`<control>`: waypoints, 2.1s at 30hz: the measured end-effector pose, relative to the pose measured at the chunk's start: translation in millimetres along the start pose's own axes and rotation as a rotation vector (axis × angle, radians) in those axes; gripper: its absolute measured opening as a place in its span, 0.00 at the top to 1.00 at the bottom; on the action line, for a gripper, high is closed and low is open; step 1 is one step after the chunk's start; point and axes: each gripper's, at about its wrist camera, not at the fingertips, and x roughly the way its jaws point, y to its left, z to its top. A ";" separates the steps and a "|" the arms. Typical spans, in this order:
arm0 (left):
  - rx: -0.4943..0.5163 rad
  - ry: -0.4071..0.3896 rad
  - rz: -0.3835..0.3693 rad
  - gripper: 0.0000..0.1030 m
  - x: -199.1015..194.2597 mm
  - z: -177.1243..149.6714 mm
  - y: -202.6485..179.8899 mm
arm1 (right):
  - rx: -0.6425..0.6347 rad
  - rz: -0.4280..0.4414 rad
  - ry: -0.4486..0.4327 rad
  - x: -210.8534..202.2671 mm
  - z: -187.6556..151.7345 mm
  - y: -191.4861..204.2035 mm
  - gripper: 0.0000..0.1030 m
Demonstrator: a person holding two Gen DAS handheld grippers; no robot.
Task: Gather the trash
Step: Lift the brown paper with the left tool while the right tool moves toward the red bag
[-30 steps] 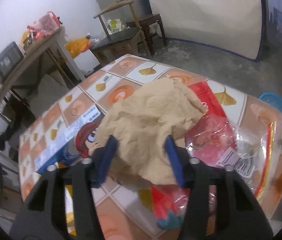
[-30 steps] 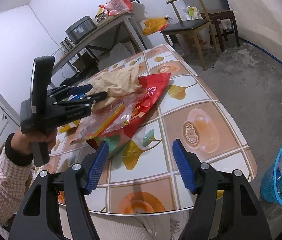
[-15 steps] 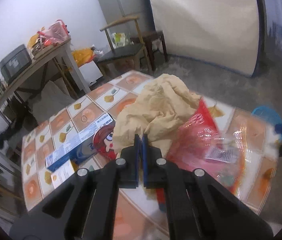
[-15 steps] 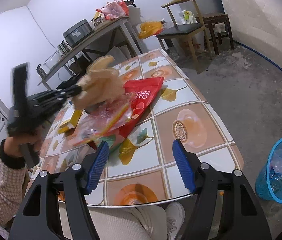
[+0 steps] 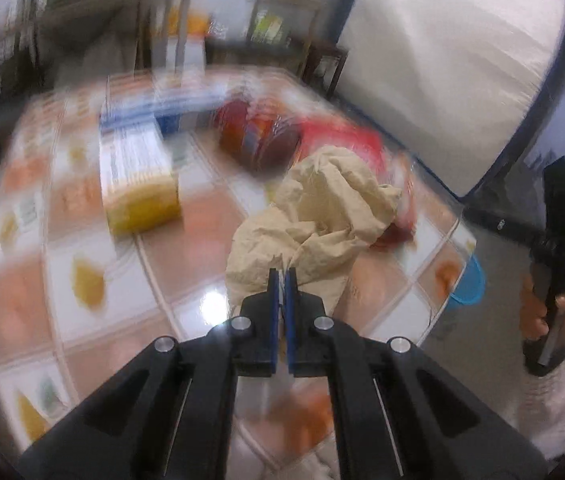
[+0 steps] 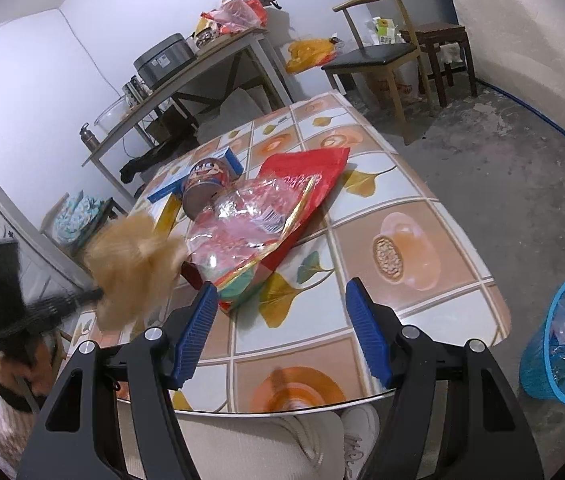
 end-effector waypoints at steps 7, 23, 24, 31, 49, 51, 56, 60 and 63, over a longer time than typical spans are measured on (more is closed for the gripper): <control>-0.078 -0.068 -0.058 0.48 -17.2 -15.9 18.6 | -0.005 -0.009 0.013 6.6 -2.7 7.0 0.37; 0.120 -0.004 0.021 0.38 42.3 8.4 -21.0 | -0.019 0.002 0.011 3.9 -2.3 13.7 0.37; 0.111 0.006 0.019 0.39 46.7 7.1 -19.1 | -0.026 0.006 0.005 1.6 -1.4 14.9 0.37; 0.170 -0.017 0.116 0.58 52.1 -4.1 -23.5 | -0.089 0.077 -0.013 2.0 11.6 37.3 0.37; 0.152 -0.087 0.118 0.91 51.3 -7.0 -8.9 | 0.015 0.014 -0.006 33.3 36.2 33.8 0.48; 0.150 -0.092 0.114 0.91 51.3 -7.4 -8.2 | 0.013 0.010 -0.012 35.2 40.4 34.4 0.53; 0.156 -0.096 0.112 0.91 50.6 -9.6 -8.2 | -0.159 -0.042 0.012 48.1 37.6 62.2 0.54; 0.154 -0.096 0.105 0.91 49.6 -9.9 -6.6 | -0.346 -0.180 0.053 68.9 27.6 80.6 0.54; 0.154 -0.100 0.105 0.91 49.0 -10.9 -6.9 | -0.396 -0.227 0.081 80.5 24.3 79.9 0.54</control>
